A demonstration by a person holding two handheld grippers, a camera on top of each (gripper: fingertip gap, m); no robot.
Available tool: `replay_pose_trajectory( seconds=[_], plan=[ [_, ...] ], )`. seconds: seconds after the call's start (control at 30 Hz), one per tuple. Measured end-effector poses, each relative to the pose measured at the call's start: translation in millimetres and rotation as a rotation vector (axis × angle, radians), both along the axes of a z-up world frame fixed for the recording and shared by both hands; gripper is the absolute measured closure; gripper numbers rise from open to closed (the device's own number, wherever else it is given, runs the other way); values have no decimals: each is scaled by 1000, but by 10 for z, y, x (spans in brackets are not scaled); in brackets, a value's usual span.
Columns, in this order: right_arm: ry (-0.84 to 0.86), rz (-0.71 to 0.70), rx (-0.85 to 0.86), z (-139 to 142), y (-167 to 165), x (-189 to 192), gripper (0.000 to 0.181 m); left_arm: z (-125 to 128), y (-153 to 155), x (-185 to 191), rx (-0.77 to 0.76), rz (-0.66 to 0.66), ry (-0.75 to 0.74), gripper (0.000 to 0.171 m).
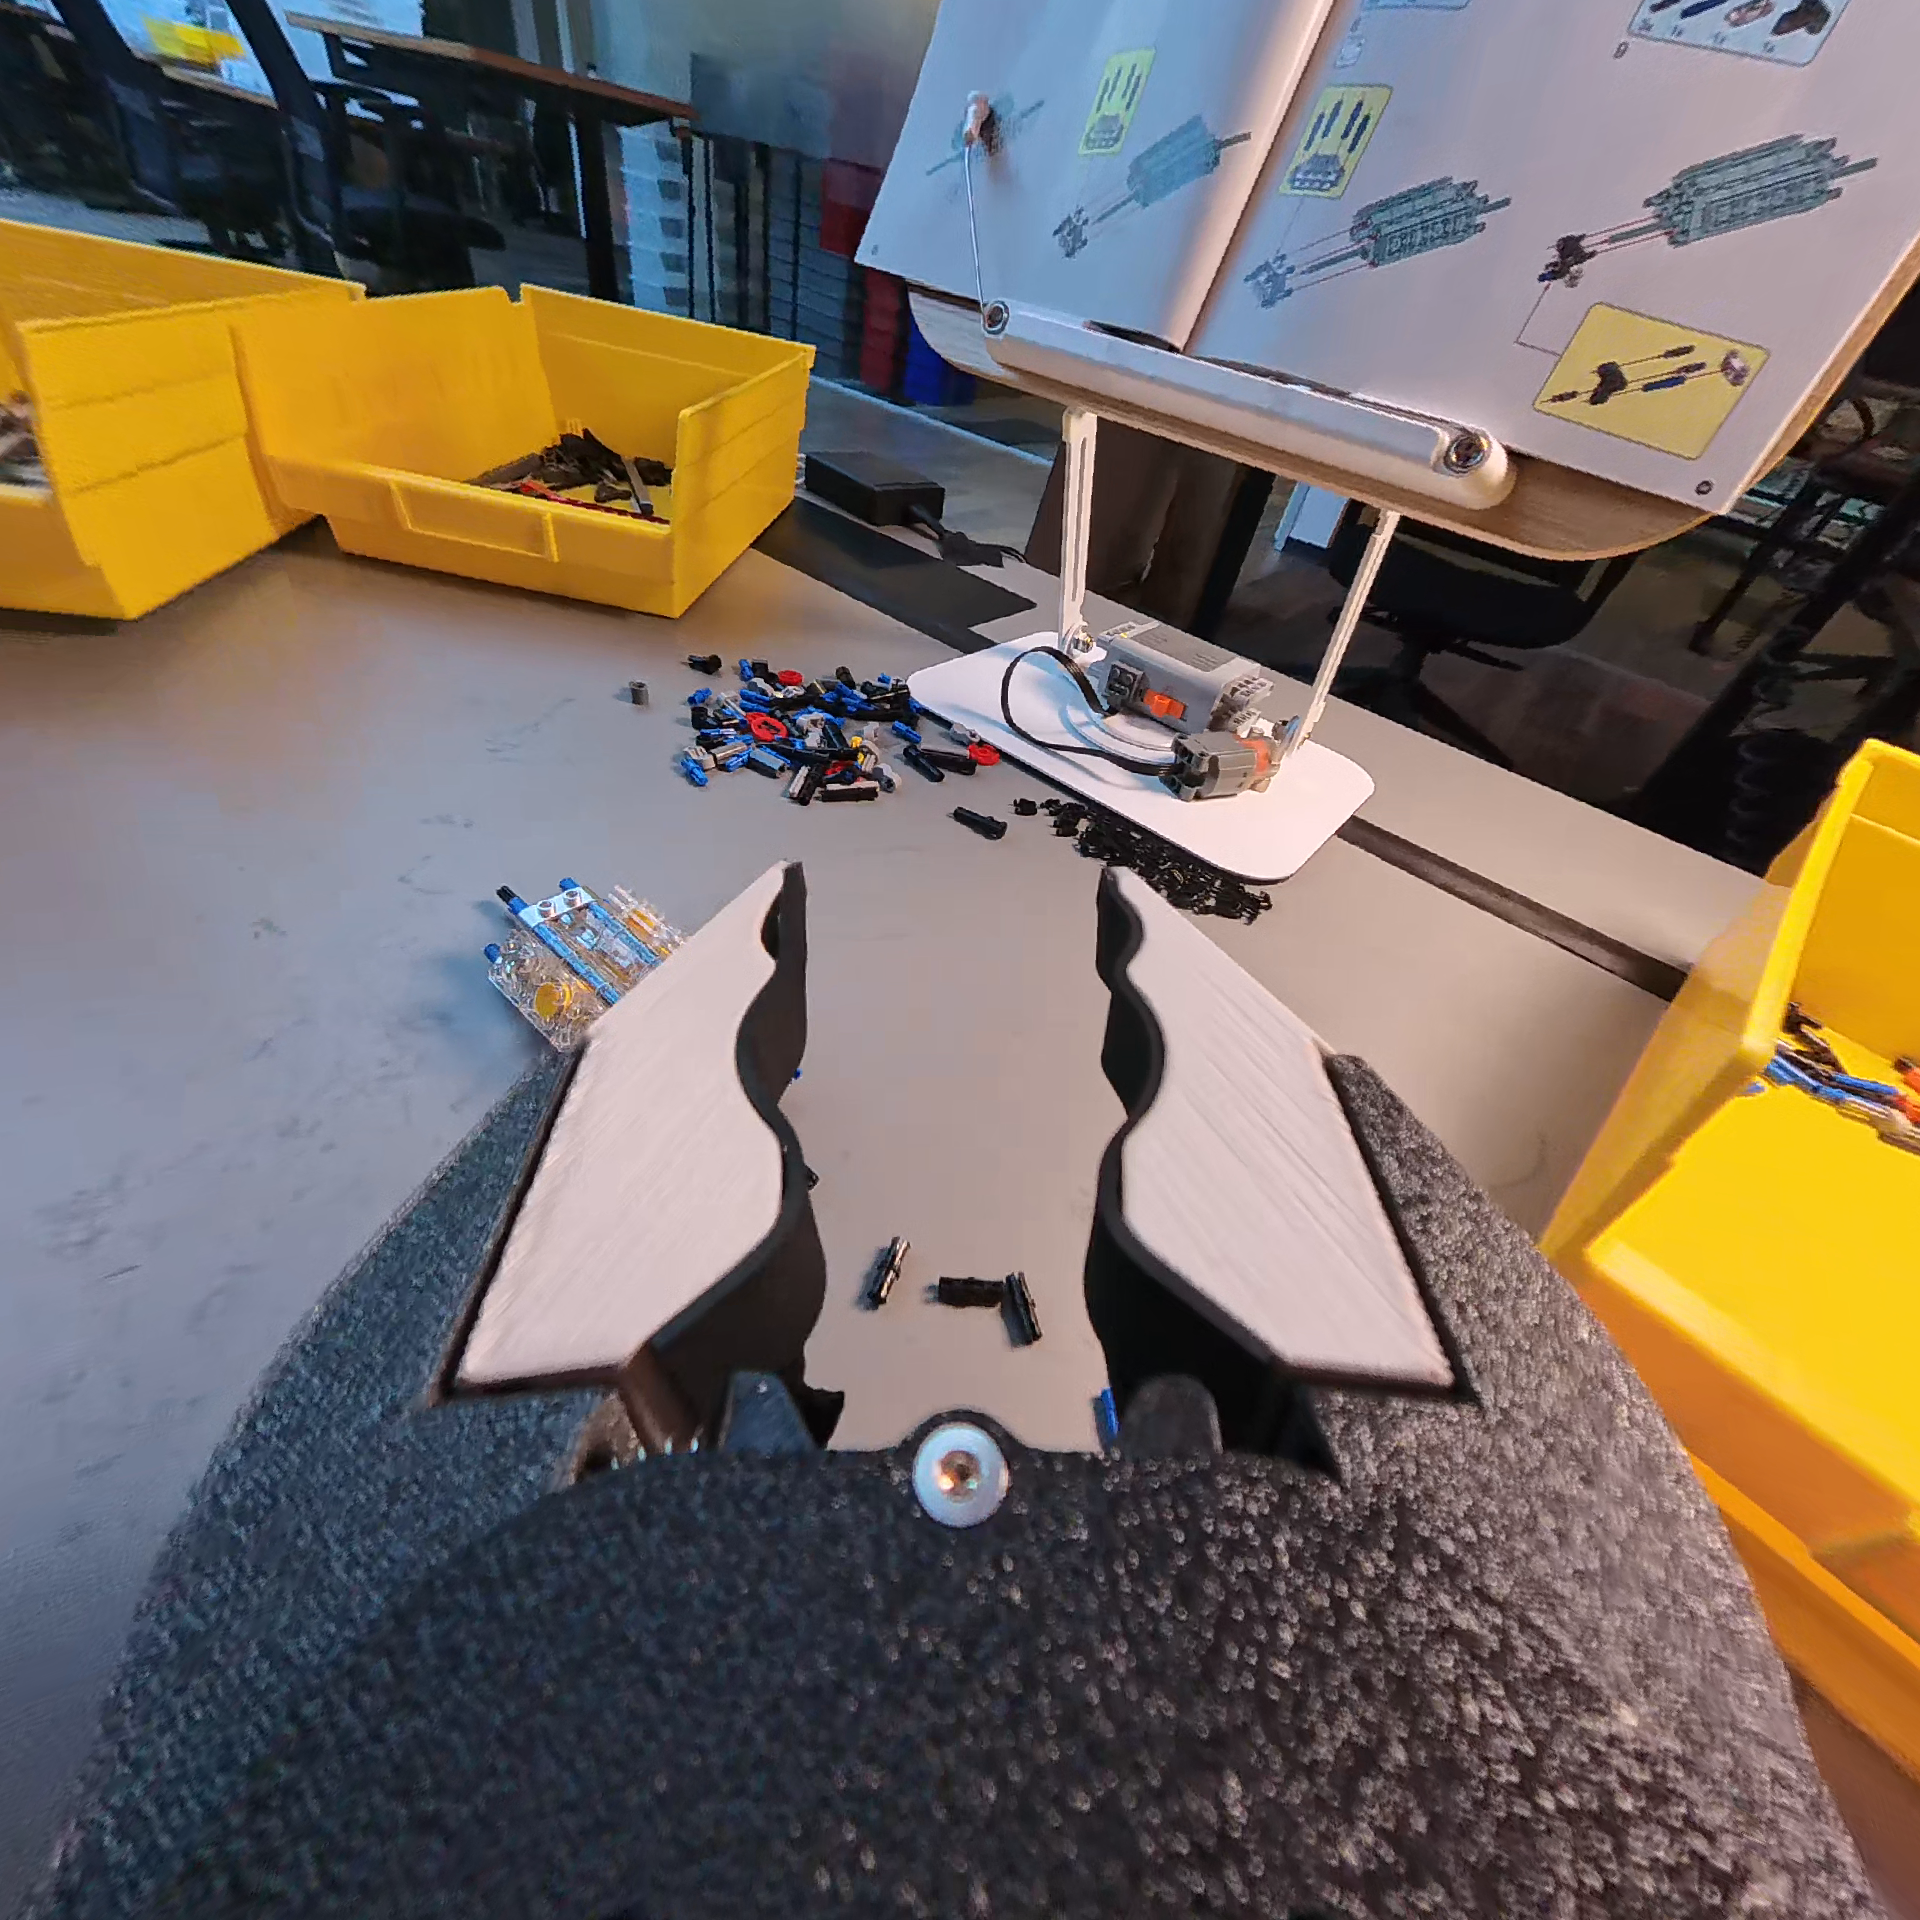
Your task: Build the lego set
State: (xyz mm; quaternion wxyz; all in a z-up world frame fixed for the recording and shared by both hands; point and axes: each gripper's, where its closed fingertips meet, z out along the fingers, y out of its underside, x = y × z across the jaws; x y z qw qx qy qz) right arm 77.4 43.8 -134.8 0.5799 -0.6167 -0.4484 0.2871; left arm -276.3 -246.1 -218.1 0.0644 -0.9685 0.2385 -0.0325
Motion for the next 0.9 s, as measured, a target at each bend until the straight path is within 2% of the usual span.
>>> replay_pose_trajectory(
  seconds=[0.07,0.13,0.2,0.23,0.3,0.37,0.47,0.7,0.77,0.9],
  plan=[
    [-3,-2,-2,-8,7,-5,127,-56,10,8,-5,-19,16,149],
    [-3,-4,-4,-10,12,-5,127,20,21,12,-1,-16,-17,149],
    [-4,-4,-7,-14,13,-7,127,241,60,-68,37,10,-53,141],
    [-4,-4,-9,-15,16,-8,127,391,123,-195,86,40,-33,149],
    [-3,-7,-12,-18,28,-11,127,675,216,-488,169,91,17,150],
    [-4,-9,-10,-17,41,-23,127,802,231,-724,182,120,44,150],
    [-10,-8,-4,-20,44,-41,127,656,148,-958,91,87,99,148],
    [-30,-34,-6,-38,79,29,127,54,-9,-1067,-109,0,156,144],
    [-36,-39,-7,-42,94,31,127,-41,-14,-1133,-135,-27,207,144],
    [-49,-34,-8,-65,101,-16,127,-115,65,-1113,-129,-32,176,146]
  ],
)
